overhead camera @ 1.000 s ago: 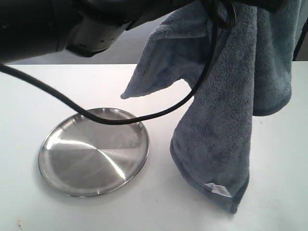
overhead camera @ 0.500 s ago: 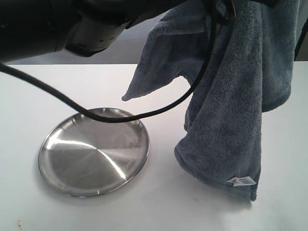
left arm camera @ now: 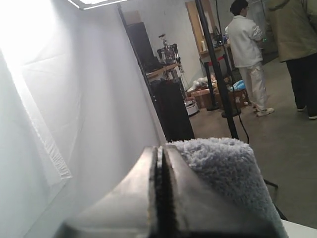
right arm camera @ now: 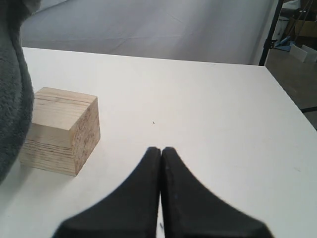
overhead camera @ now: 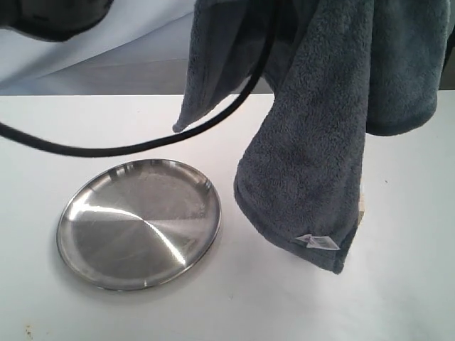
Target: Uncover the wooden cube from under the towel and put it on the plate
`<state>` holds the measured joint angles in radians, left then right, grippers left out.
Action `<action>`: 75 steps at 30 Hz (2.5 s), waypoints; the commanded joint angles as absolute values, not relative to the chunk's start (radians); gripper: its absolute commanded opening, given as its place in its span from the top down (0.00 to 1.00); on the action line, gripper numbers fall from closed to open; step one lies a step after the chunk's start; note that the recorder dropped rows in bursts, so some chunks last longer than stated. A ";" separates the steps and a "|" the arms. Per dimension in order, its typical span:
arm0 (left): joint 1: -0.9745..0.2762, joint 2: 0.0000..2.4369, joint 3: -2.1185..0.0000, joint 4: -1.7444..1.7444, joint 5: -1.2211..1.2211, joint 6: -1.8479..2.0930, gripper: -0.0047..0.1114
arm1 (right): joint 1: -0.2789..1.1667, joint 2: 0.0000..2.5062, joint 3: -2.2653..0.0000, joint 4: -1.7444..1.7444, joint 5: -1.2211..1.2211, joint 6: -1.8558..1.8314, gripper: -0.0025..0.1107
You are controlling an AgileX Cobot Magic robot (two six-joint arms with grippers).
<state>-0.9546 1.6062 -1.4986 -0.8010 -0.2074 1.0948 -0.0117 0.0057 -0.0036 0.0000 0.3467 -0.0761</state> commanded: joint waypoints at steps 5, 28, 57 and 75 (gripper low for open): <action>-0.952 1.527 -1.506 -0.796 -0.066 1.108 0.96 | -0.009 0.000 0.000 -0.008 0.343 -0.074 0.98; -0.959 1.426 -1.302 -0.732 0.311 1.047 0.96 | -0.009 0.000 0.000 -0.008 0.343 -0.074 0.98; -1.169 1.760 -1.017 -0.970 0.129 1.057 0.96 | -0.009 0.000 0.000 -0.008 0.343 -0.074 0.98; -1.169 1.983 -1.017 -1.011 0.109 1.050 0.96 | -0.009 0.000 0.000 -0.008 0.343 -0.074 0.98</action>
<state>-1.1636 1.9640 -1.0219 -0.9820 0.0957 1.0597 -0.0117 0.0057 -0.0036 0.0000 0.3467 -0.0761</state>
